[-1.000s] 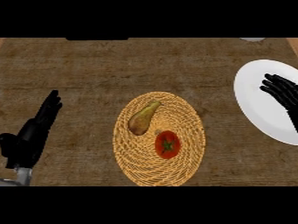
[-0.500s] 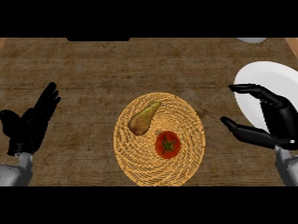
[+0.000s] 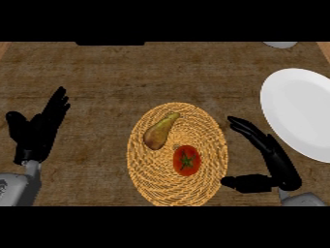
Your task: Pick the tomato from the placemat and place it in the plate
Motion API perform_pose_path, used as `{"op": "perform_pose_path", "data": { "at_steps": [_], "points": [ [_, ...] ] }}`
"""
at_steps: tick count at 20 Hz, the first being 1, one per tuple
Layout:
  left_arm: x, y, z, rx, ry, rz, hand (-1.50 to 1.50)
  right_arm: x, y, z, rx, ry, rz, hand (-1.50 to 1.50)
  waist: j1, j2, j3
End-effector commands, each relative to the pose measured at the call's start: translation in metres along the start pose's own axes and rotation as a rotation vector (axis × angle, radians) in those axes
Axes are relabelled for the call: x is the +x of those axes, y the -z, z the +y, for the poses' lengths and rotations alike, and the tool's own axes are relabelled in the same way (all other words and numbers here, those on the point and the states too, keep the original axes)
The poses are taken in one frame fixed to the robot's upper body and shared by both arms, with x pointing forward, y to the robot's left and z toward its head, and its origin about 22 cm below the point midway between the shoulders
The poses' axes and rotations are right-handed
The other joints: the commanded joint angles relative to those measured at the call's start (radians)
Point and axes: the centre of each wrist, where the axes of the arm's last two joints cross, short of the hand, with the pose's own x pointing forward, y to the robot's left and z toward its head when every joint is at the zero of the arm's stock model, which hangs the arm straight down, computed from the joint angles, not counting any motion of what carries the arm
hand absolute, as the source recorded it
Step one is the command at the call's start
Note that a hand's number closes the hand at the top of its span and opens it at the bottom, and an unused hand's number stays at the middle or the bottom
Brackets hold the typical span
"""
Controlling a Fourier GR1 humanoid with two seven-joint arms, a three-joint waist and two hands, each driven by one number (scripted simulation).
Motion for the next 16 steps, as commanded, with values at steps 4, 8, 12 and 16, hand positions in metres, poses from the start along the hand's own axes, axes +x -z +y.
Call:
{"op": "perform_pose_path", "data": {
  "at_steps": [4,8,12,16],
  "points": [
    [-0.004,0.003,0.002,0.012,0.011,-0.002,0.00,0.028,0.005,-0.003,0.113,-0.147,0.065,-1.50,-0.001,-0.002,0.000],
    [0.001,0.001,0.003,0.005,0.008,-0.007,0.00,0.056,-0.003,0.006,0.179,-0.195,0.099,-1.50,-0.003,-0.003,0.000],
    [0.008,0.003,-0.004,0.004,0.000,0.008,0.00,0.057,0.007,0.003,0.287,-0.247,0.188,-1.50,-0.001,-0.002,0.000],
    [-0.018,-0.001,-0.007,0.000,-0.003,0.008,0.00,0.060,0.039,0.037,0.328,-0.393,0.220,-1.50,0.009,0.000,-0.001]
  ]
}}
